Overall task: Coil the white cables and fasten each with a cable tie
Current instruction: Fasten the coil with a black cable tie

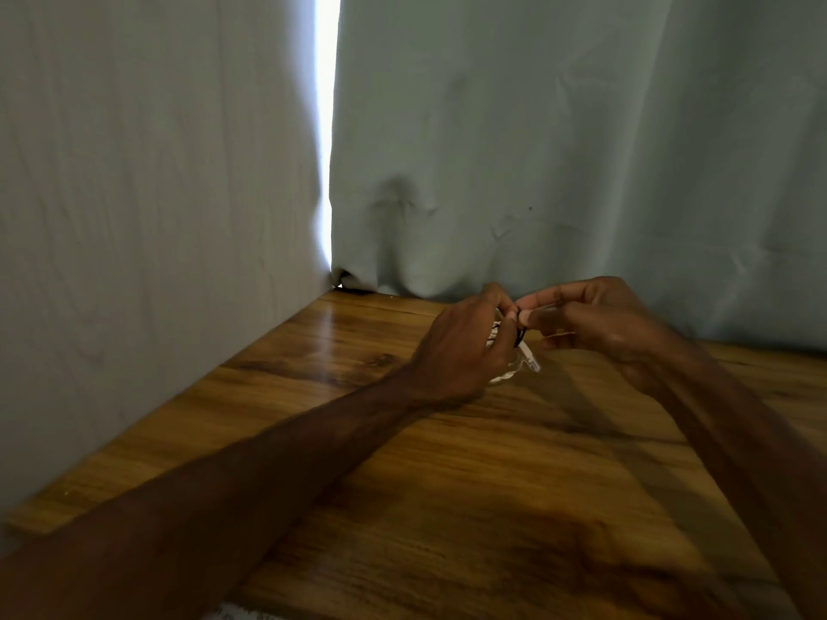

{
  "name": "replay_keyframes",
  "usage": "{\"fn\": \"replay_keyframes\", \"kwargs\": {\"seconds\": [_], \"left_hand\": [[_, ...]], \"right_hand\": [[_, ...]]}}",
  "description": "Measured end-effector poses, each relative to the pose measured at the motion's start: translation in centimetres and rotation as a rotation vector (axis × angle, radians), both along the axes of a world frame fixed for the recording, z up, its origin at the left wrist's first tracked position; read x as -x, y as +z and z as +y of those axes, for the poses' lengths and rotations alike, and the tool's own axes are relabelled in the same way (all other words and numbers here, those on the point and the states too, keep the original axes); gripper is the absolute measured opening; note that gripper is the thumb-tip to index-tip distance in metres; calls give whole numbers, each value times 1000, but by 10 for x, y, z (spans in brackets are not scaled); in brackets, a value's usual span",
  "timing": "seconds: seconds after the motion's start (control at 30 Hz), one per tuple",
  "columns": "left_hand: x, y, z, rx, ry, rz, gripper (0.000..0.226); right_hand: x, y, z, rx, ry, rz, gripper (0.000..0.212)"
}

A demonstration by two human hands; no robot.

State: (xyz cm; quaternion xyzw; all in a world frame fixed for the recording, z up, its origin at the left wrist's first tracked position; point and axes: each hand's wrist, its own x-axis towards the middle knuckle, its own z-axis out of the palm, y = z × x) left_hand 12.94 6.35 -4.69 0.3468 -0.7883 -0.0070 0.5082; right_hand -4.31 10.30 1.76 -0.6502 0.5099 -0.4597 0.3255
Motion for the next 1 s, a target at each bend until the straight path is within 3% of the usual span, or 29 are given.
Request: {"fn": "replay_keyframes", "kwargs": {"seconds": [0.27, 0.6, 0.83, 1.0], "left_hand": [[0, 2, 2, 38, 1, -50, 7], [0, 5, 1, 68, -80, -94, 8], [-3, 5, 2, -166, -224, 26, 14], [1, 0, 1, -421, -315, 173, 32]], "right_hand": [[6, 1, -1, -31, 21, -85, 12], [13, 3, -7, -50, 32, -31, 11], [7, -3, -9, 77, 80, -17, 12], [3, -7, -8, 161, 119, -24, 13]]}}
